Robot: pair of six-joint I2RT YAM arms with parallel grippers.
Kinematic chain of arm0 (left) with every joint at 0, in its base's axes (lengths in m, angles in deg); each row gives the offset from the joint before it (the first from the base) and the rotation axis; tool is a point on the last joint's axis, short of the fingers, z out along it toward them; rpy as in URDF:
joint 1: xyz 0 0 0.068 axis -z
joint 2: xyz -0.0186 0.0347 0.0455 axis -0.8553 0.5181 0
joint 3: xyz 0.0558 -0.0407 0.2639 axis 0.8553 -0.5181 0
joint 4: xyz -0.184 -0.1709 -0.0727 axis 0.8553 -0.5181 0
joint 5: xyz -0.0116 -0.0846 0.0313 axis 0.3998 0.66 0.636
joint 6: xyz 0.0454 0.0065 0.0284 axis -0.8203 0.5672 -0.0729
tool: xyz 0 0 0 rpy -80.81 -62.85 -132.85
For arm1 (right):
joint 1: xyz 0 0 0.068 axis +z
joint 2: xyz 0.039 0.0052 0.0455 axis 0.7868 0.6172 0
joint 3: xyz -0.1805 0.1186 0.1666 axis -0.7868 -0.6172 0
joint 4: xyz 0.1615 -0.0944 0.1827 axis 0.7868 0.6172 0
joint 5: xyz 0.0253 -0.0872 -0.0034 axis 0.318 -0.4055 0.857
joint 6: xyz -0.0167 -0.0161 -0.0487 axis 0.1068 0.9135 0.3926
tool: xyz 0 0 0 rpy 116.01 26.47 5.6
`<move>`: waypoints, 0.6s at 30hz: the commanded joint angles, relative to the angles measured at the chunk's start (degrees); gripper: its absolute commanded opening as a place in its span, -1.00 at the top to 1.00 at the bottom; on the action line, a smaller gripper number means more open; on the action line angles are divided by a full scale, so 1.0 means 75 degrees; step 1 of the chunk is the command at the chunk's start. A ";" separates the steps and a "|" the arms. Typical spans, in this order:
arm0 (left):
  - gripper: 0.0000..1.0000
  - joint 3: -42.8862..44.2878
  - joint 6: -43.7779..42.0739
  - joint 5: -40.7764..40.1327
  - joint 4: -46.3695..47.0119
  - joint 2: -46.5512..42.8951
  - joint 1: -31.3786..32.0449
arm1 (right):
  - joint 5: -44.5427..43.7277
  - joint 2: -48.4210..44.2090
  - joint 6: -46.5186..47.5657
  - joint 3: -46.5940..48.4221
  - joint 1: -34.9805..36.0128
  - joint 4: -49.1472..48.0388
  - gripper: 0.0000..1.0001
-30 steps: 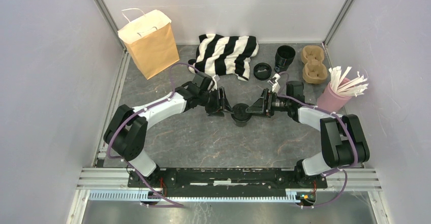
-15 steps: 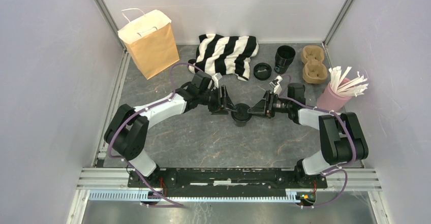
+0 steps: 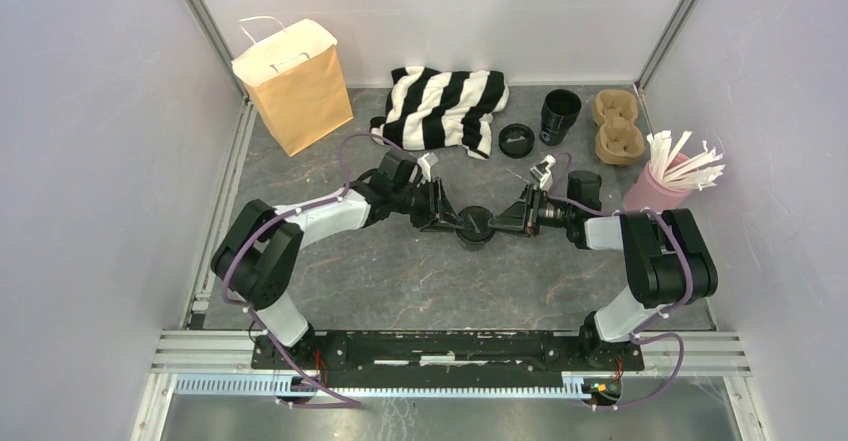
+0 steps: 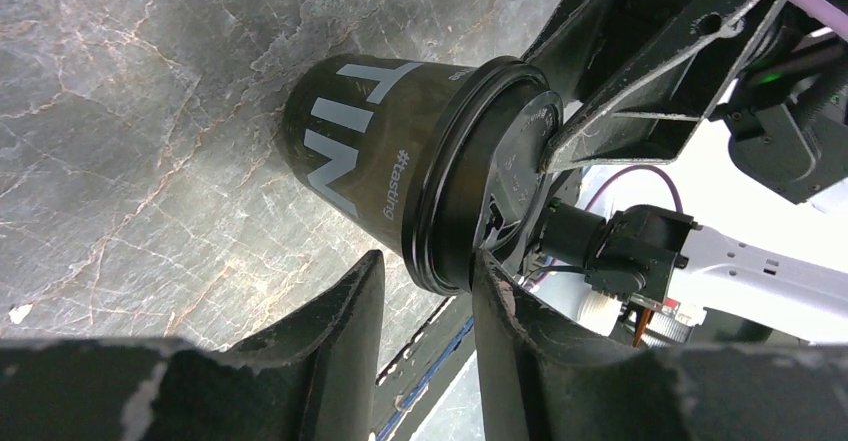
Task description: Pack the takeout coffee
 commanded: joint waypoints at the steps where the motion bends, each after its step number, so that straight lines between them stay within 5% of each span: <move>1: 0.15 -0.0608 -0.0179 -0.0623 -0.0485 0.0136 -0.0008 | -0.0822 0.0690 0.0738 -0.0759 0.0025 0.0176 0.16; 11: 0.12 -0.0179 -0.0219 -0.0594 -0.0616 0.0044 -0.0011 | -0.1184 0.0863 0.1222 -0.0609 0.0029 0.0877 0.17; 18: -0.17 0.0703 -0.0326 -0.0419 -0.0980 0.0105 -0.0011 | -0.1211 -0.0314 0.1796 0.0669 0.0203 0.2557 -0.09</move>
